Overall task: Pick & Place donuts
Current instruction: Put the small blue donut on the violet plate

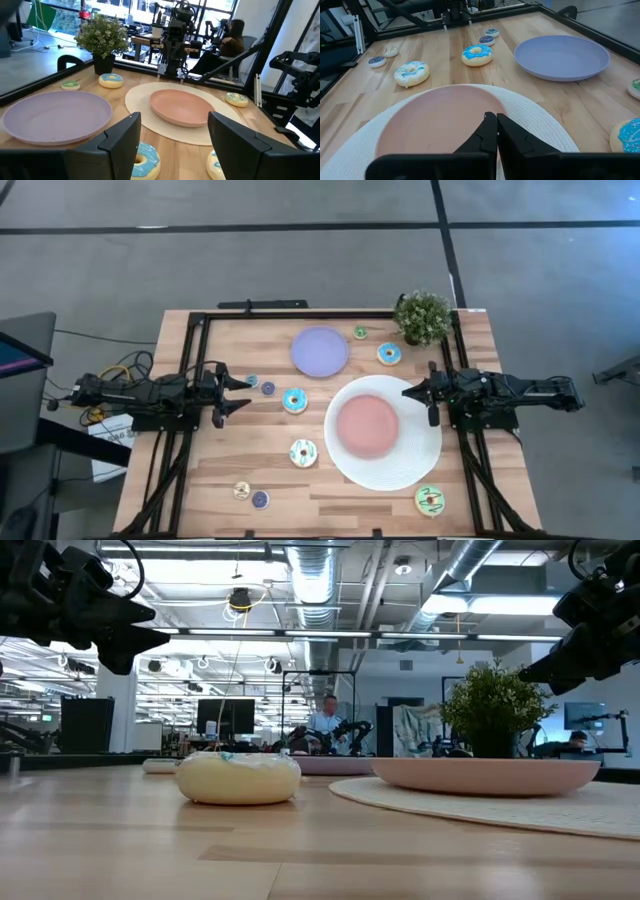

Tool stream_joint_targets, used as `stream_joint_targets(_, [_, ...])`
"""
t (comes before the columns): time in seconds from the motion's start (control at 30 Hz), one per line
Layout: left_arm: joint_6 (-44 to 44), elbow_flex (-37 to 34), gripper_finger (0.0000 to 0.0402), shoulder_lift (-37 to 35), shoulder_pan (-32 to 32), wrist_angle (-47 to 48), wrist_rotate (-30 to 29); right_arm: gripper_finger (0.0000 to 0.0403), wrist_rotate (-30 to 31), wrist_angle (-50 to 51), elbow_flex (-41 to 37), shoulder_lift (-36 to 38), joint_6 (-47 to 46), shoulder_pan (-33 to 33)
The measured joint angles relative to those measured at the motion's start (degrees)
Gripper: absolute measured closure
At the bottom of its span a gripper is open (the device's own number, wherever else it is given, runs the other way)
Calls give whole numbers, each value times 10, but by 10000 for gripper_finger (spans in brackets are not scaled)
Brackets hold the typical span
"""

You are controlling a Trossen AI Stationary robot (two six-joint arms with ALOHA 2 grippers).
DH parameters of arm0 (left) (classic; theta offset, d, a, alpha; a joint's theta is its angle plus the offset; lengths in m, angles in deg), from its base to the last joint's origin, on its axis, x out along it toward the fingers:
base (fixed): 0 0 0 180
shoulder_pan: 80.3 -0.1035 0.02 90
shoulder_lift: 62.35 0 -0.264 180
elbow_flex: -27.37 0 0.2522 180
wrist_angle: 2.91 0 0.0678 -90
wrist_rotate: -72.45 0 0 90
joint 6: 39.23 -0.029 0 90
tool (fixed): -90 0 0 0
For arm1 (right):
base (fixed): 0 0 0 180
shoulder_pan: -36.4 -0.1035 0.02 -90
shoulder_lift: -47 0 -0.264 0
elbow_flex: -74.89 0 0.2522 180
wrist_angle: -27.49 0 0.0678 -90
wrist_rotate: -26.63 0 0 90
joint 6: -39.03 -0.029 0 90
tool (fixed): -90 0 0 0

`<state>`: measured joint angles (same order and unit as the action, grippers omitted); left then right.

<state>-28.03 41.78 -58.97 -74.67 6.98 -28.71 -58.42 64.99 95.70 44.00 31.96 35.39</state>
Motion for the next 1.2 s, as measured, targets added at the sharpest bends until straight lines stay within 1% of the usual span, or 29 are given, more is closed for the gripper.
stream_joint_targets(0.1, [20,0,178,0,0,-1,-1,401,0,0,0,0,0,0])
stream_joint_targets(0.43, [32,5,178,0,0,6,-22,401,0,0,0,0,0,0])
stream_joint_targets(0.57, [25,39,178,12,0,8,-32,401,0,0,0,0,0,0])
stream_joint_targets(0.67, [16,92,178,44,0,32,-65,401,0,0,0,0,0,0])
stream_joint_targets(0.73, [17,138,178,76,-3,78,-98,401,0,0,0,0,0,0])
stream_joint_targets(0.8, [18,192,178,119,-7,139,-120,401,0,0,0,0,0,0])
stream_joint_targets(0.9, [22,270,178,198,-17,229,-132,401,0,0,0,0,0,0])
stream_joint_targets(0.97, [19,322,178,253,-24,299,-121,401,0,0,0,0,0,0])
stream_joint_targets(1.07, [16,397,178,336,-34,429,-95,401,0,0,0,0,0,0])
stream_joint_targets(1.13, [16,434,178,388,-40,514,-68,401,0,0,0,0,0,0])
stream_joint_targets(1.2, [19,455,178,435,-44,564,-47,401,0,0,0,0,0,0])
